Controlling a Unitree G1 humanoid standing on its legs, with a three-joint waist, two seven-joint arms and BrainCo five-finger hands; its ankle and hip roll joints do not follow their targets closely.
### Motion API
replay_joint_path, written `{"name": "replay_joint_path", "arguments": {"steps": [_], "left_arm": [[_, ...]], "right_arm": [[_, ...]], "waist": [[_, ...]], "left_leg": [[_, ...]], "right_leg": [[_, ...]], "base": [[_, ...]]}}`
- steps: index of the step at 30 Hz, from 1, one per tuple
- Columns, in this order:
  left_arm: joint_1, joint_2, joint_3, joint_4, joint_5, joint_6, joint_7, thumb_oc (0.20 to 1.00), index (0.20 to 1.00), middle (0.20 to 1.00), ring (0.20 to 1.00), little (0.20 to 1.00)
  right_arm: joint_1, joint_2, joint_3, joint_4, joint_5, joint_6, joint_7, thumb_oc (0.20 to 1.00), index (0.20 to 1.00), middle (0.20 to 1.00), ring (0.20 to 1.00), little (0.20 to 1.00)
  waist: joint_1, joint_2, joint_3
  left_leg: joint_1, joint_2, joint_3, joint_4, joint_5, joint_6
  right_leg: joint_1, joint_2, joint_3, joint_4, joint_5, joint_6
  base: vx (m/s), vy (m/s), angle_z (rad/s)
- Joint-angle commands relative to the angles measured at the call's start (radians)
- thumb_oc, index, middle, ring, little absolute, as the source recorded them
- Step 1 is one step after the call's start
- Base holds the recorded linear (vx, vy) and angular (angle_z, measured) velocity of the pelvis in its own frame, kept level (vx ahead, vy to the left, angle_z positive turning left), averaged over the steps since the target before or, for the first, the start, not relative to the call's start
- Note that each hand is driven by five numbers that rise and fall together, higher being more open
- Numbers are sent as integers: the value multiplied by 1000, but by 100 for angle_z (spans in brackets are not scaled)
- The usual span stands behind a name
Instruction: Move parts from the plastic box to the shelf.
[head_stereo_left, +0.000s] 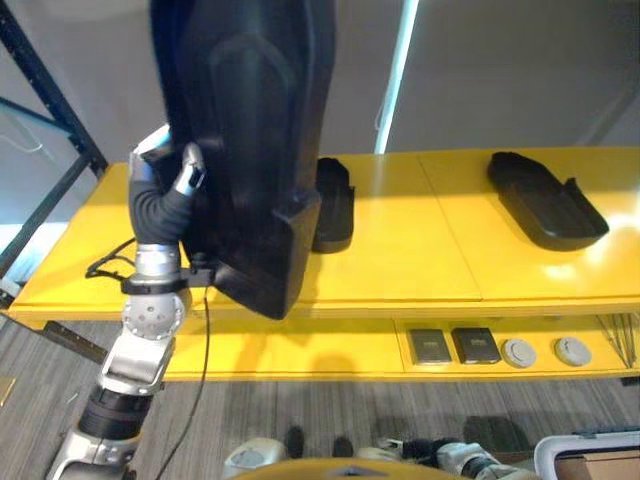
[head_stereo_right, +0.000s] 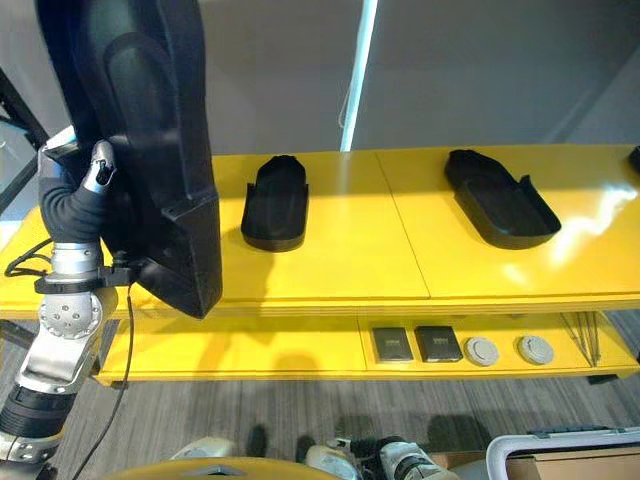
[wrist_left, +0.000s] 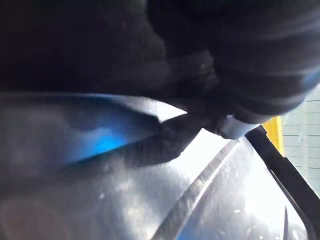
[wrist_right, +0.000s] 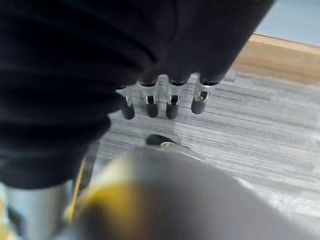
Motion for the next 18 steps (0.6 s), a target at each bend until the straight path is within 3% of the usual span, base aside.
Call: {"name": "replay_joint_path", "arguments": {"steps": [1, 3, 4, 6, 7, 8, 9, 11, 13, 15, 16, 17, 18], "left_arm": [[1, -13, 28, -23, -67, -39, -21, 200, 200, 200, 200, 200], [20, -18, 26, -26, -70, -56, -22, 200, 200, 200, 200, 200], [34, -16, 29, -30, -62, -63, -21, 200, 200, 200, 200, 200], [47, -8, 36, -36, -46, -64, 11, 200, 200, 200, 200, 200], [49, -5, 38, -35, -41, -65, 18, 200, 200, 200, 200, 200], [60, 11, 50, -32, -9, -66, 44, 200, 200, 200, 200, 200], [61, 13, 52, -32, -6, -66, 47, 200, 200, 200, 200, 200], [69, 49, 76, -15, -12, -52, 51, 200, 200, 200, 200, 200], [63, 75, 77, 2, -34, -37, 40, 200, 200, 200, 200, 200], [53, 96, 74, 23, -62, -33, 34, 200, 200, 200, 200, 200], [34, 126, 69, 46, -85, -16, 23, 200, 200, 200, 200, 200], [33, 126, 68, 47, -85, -16, 23, 200, 200, 200, 200, 200], [15, 166, 94, 83, -105, 22, 23, 200, 200, 200, 200, 200]], "right_arm": [[6, -3, 8, 74, 17, 56, -18, 1000, 1000, 1000, 1000, 1000], [-8, -24, -11, 102, 63, 61, -30, 1000, 1000, 1000, 1000, 1000], [-21, -44, -34, 119, 74, 75, -26, 1000, 1000, 1000, 1000, 1000], [-32, -76, -52, 147, 35, 85, 2, 1000, 1000, 1000, 1000, 1000], [-33, -81, -53, 152, 23, 82, 6, 1000, 1000, 1000, 1000, 1000], [-40, -101, -52, 172, -25, 72, 0, 1000, 1000, 1000, 1000, 1000], [-42, -104, -52, 175, -27, 69, -4, 1000, 1000, 1000, 1000, 1000], [-63, -124, -62, 184, -6, 89, -38, 1000, 1000, 1000, 1000, 1000], [-59, -114, -96, 162, 39, 132, -95, 1000, 1000, 1000, 1000, 1000], [-49, -103, -120, 147, 39, 147, -137, 1000, 1000, 1000, 1000, 1000], [-38, -89, -143, 138, 19, 163, -171, 1000, 1000, 1000, 1000, 1000], [-38, -88, -144, 137, 18, 164, -171, 1000, 1000, 1000, 1000, 1000], [-18, -55, -140, 136, -28, 150, -181, 1000, 1000, 1000, 1000, 1000]], "waist": [[-1, -29, 25], [-2, -29, 31], [-3, -28, 31], [-6, -14, 32], [-7, -10, 34], [-9, 6, 38], [-9, 8, 39], [-10, 28, 36], [-14, 32, 35], [-16, 32, 34], [-15, 32, 32], [-14, 31, 32], [8, 29, 34]], "left_leg": [[35, 14, 50, -20, 45, -11], [40, 72, 70, -18, 58, -36], [40, 140, 74, -29, 105, -67], [43, 240, 7, -56, 199, -107], [46, 254, -9, -62, 214, -113], [49, 298, -79, -79, 255, -131], [49, 301, -89, -81, 258, -132], [69, 279, -165, -69, 162, -132], [76, 250, -138, -45, 86, -119], [78, 227, -130, -37, 68, -104], [75, 201, -111, -27, 57, -92], [75, 200, -111, -26, 57, -91], [96, 177, -16, -35, 47, -83]], "right_leg": [[65, -21, -46, -110, 75, 82], [74, -45, -67, -97, 63, 76], [80, -62, -69, -93, 57, 75], [80, -89, -29, -75, 42, 78], [78, -94, -19, -67, 37, 79], [67, -112, 29, -38, 18, 84], [64, -113, 37, -32, 14, 85], [38, -150, 120, 2, 12, 123], [39, -200, 121, -1, 36, 157], [39, -230, 128, -9, 74, 175], [38, -269, 113, -33, 141, 183], [39, -270, 114, -35, 142, 184], [40, -337, -18, -66, 228, 199]], "base": [[-40, 295, 84], [-5, 371, 42], [52, 466, 41], [81, 548, 36], [122, 694, 10], [97, 512, -3], [163, 797, -42], [144, 757, -60], [97, 536, -35], [69, 364, -34], [47, 312, -36], [-20, 419, -19], [-43, 214, -25]]}}
